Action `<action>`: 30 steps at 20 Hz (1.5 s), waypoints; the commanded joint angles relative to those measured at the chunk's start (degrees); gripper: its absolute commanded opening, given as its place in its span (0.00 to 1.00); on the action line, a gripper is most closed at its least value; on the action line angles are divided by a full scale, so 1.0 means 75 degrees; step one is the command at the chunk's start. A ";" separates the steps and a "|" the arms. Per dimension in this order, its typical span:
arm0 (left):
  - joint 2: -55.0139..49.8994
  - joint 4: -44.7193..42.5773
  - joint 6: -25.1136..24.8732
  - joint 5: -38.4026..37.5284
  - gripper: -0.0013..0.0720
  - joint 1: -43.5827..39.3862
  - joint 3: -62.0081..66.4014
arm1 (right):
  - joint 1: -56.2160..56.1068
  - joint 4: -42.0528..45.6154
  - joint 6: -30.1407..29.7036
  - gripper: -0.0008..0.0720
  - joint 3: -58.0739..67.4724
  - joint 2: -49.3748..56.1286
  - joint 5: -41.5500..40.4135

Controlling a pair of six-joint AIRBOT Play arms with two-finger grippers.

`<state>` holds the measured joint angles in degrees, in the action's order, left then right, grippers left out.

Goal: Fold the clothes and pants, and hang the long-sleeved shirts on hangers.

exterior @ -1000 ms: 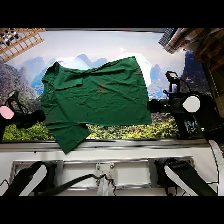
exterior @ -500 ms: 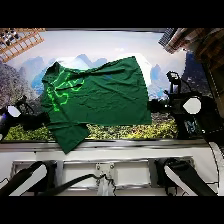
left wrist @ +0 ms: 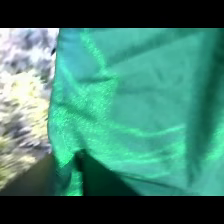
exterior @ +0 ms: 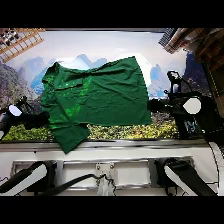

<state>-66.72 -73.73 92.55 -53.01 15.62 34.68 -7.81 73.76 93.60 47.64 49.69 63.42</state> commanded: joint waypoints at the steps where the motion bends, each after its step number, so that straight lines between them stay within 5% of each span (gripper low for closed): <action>1: 0.0015 0.0743 -0.0437 -0.0137 0.03 -0.0003 0.0026 | -0.0003 0.0140 0.0070 0.36 -0.0003 -0.0006 -0.0058; 6: 0.1008 0.0761 -0.0988 -0.0332 0.03 0.0067 0.0041 | 0.1064 0.1521 0.0460 0.36 -0.0041 -0.0006 0.0443; 9: 0.1743 0.0702 -0.1087 -0.0338 0.03 0.0137 0.0041 | 0.2626 0.0673 0.0408 0.36 -0.0399 -0.0006 0.0653; 11: 0.1918 0.0737 -0.1087 -0.0321 0.03 0.0099 0.0041 | 0.3010 -0.0568 -0.0213 0.62 -0.0898 0.0076 0.0548; 12: 0.1897 0.0726 -0.1087 -0.0306 0.03 0.0102 0.0041 | 0.3010 -0.0603 -0.0300 0.63 -0.1172 0.0195 0.0597; 30: 0.1766 0.0930 -0.1087 -0.0213 0.03 0.0099 0.0038 | 0.2987 -0.1827 -0.0979 0.60 -0.1883 0.2066 -0.0545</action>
<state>-53.34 -66.78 84.42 -54.61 16.34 34.94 14.61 61.23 86.46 33.54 64.79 60.62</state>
